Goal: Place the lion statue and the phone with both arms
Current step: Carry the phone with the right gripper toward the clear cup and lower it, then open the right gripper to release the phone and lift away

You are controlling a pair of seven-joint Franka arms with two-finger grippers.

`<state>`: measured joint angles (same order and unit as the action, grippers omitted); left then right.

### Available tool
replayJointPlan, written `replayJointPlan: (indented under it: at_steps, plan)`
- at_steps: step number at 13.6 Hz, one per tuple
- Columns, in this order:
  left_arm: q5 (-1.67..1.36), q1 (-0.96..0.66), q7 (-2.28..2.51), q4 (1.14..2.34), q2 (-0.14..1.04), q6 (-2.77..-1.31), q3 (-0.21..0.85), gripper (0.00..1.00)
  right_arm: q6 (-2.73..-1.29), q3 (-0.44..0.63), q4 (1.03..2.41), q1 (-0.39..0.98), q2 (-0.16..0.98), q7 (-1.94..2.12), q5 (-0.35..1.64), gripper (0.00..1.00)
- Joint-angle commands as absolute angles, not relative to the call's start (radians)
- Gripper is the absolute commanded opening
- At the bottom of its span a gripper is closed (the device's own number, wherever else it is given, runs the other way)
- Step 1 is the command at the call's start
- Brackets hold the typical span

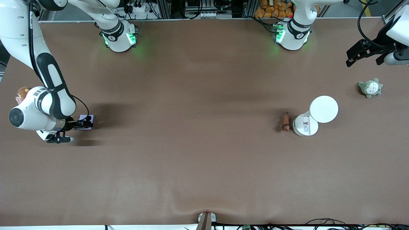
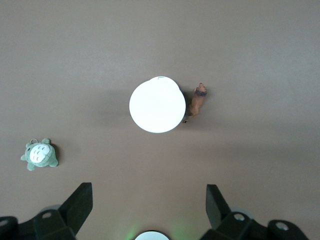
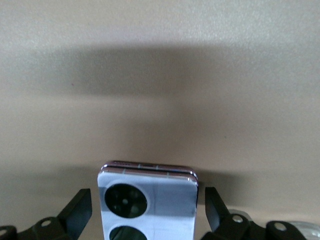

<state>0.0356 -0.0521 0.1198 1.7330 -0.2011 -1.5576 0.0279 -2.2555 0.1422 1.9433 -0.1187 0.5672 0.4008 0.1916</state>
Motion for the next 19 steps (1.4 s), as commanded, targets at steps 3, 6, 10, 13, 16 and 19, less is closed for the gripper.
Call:
replayJointPlan:
  at_steps: [3, 6, 10, 13, 16, 19]
  plan:
    - [0.02, -0.048, 0.104, 1.71, -0.192, -1.554, 0.026, 1.0, -1.926, 0.126, 1.789, -0.133, 0.545, 0.402, 0.187, 1.0]
    - [0.02, -0.046, 0.104, 1.712, -0.192, -1.554, 0.025, 1.0, -1.865, 0.124, 1.692, -0.135, 0.528, 0.413, 0.187, 1.0]
    - [0.02, -0.048, 0.104, 1.712, -0.186, -1.555, 0.025, 1.0, -1.702, 0.124, 1.438, -0.13, 0.534, 0.404, 0.085, 1.0]
    - [0.02, -0.049, 0.106, 1.71, -0.186, -1.555, 0.026, 1.0, -1.579, 0.124, 1.28, -0.133, 0.526, 0.408, 0.078, 1.0]
    - [0.018, -0.049, 0.104, 1.71, -0.186, -1.555, 0.026, 1.0, -1.523, 0.124, 1.206, -0.1, 0.529, 0.41, -0.001, 1.0]
    - [0.018, -0.051, 0.106, 1.706, -0.187, -1.554, 0.028, 1.0, -1.485, 0.117, 1.18, -0.065, 0.512, 0.413, -0.037, 1.0]
